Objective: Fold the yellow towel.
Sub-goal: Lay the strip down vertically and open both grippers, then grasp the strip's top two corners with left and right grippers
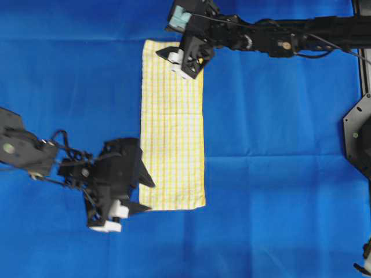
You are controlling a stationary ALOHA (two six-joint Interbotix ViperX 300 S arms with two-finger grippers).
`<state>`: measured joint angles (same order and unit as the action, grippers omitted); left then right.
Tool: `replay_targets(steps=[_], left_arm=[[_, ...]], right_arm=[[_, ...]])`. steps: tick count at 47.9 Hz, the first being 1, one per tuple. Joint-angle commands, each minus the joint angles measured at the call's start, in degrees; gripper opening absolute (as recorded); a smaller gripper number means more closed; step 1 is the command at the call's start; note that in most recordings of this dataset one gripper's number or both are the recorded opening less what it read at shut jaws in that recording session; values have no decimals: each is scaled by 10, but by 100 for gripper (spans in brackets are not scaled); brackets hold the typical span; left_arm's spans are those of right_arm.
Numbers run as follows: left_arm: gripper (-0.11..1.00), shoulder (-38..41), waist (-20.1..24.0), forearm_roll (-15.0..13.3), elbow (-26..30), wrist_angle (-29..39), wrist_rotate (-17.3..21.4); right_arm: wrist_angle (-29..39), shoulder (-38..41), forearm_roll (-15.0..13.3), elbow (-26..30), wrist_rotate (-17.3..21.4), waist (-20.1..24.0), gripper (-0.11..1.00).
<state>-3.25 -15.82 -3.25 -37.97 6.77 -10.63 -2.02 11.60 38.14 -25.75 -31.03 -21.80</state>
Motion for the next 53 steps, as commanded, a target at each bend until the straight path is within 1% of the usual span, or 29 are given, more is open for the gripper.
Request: replay_targets(steps=[1, 4, 10, 14, 18, 20, 24, 30, 35, 40, 46, 48, 53], left_arm=[[49, -48, 25, 3, -1, 34, 4], [49, -74, 52, 4, -11, 43, 10], [49, -113, 109, 6, -34, 34, 25], [49, -131, 145, 6, -55, 15, 47], [49, -148, 173, 6, -71, -5, 77], [49, -154, 182, 6, -77, -12, 88], [49, -163, 194, 7, -87, -22, 97], [49, -174, 205, 6, -101, -25, 102], [49, -176, 214, 7, -106, -34, 105], [49, -169, 224, 6, -107, -47, 108], [51, -155, 235, 6, -106, -71, 127], [54, -146, 243, 6, -105, -83, 137], [66, -122, 272, 7, -105, -110, 154]], right_arm=[[0, -46, -2, -13, 1, 1, 69], [-3, -69, -2, -34, 1, 3, 69], [-11, -117, -2, -82, 2, 11, 69], [-26, -150, -2, -116, 2, 24, 69], [-40, -176, -1, -145, 4, 39, 69], [-47, -187, 0, -157, 6, 47, 69], [-56, -213, 0, -183, 12, 62, 69], [-67, -247, 3, -217, 15, 80, 69], [-76, -258, 11, -229, 15, 81, 69], [-84, -257, 11, -227, 14, 80, 69], [-87, -247, 11, -220, 14, 63, 69], [-87, -243, 11, -217, 14, 52, 70], [-87, -221, 12, -206, 14, 25, 72]])
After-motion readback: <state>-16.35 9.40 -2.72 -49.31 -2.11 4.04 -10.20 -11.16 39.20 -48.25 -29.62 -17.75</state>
